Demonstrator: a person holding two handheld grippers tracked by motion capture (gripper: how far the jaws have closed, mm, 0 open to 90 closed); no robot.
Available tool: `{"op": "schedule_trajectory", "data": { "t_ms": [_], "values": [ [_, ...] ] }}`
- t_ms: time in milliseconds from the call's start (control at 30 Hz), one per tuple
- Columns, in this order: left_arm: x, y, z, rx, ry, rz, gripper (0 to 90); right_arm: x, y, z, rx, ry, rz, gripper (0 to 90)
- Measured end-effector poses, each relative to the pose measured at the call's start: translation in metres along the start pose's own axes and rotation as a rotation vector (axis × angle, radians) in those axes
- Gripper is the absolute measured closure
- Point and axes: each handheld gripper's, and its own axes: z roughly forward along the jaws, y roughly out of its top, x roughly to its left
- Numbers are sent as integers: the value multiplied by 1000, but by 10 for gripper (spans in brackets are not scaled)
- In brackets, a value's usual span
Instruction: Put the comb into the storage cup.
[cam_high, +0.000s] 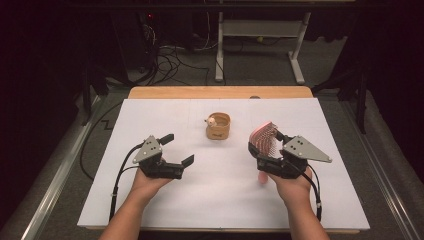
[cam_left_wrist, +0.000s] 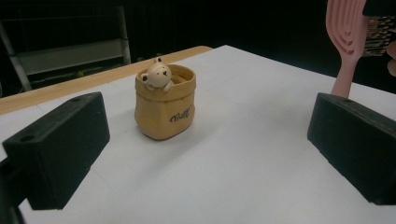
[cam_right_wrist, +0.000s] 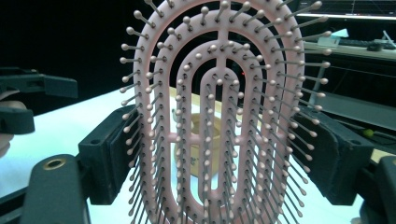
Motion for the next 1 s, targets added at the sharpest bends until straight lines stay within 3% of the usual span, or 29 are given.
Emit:
{"op": "schedule_trajectory", "data": {
  "t_ms": [633, 1000],
  "values": [
    [-1, 1, -2, 0, 6, 0, 0, 24, 7, 28, -8, 47, -17, 205],
    [-3, 3, -4, -14, 2, 0, 0, 37, 11, 35, -28, 58, -34, 205]
  ]
}}
